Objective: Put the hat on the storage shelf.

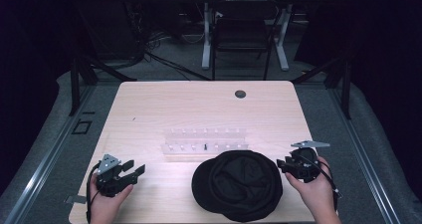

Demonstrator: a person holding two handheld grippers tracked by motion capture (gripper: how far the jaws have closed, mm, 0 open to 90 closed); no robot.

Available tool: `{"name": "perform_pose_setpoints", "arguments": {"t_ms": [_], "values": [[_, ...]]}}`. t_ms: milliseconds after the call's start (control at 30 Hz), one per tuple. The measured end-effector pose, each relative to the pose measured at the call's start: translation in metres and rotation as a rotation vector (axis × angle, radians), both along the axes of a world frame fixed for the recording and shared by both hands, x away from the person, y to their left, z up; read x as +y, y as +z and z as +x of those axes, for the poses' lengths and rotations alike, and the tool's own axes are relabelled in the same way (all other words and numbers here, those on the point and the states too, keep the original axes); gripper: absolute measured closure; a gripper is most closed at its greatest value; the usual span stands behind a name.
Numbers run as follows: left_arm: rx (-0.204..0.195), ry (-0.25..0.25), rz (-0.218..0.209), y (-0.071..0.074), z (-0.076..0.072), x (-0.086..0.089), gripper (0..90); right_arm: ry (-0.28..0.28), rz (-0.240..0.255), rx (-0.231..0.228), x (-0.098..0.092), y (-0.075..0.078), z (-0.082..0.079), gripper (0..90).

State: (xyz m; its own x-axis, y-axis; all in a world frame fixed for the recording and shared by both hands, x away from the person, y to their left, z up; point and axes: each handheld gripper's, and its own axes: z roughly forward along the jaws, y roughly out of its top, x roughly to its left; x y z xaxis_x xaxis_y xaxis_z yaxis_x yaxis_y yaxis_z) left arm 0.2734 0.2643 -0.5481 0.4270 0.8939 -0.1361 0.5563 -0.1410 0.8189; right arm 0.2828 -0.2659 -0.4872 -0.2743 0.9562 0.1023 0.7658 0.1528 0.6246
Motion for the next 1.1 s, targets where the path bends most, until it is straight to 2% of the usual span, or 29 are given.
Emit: {"name": "perform_pose_setpoints", "arguments": {"t_ms": [133,167,233,433,533,567,867,900,967,1100], "values": [[-0.005,-0.008,-0.002,0.000,0.000,-0.002,48.8,0.022,0.004,0.033,0.004,0.010,0.005,62.8],[0.002,-0.013,0.002,0.001,-0.001,-0.002,48.8,0.032,0.026,0.074,0.006,0.016,0.009,62.9],[-0.001,-0.014,0.002,0.000,0.000,-0.003,48.8,0.038,0.025,0.084,0.006,0.017,0.011,63.0],[0.003,-0.016,0.005,-0.001,0.000,-0.005,48.7,0.070,-0.020,0.165,0.020,0.033,0.022,63.4],[0.002,-0.016,0.005,-0.001,-0.001,-0.005,48.8,0.074,-0.035,0.189,0.022,0.036,0.026,63.3],[0.002,-0.017,0.006,-0.001,-0.001,-0.005,48.7,0.077,-0.041,0.218,0.025,0.038,0.029,63.0],[0.008,-0.016,0.009,-0.001,-0.002,-0.004,48.7,0.077,-0.071,0.316,0.023,0.039,0.038,62.8],[0.004,-0.014,0.009,-0.001,-0.002,-0.005,48.7,0.073,-0.066,0.323,0.022,0.039,0.039,63.1],[0.008,-0.017,0.012,-0.001,-0.002,-0.005,48.7,0.055,-0.054,0.368,0.019,0.037,0.042,63.7],[0.006,-0.019,0.014,-0.002,-0.001,-0.007,48.7,0.029,-0.060,0.397,0.015,0.030,0.044,64.5]]}}
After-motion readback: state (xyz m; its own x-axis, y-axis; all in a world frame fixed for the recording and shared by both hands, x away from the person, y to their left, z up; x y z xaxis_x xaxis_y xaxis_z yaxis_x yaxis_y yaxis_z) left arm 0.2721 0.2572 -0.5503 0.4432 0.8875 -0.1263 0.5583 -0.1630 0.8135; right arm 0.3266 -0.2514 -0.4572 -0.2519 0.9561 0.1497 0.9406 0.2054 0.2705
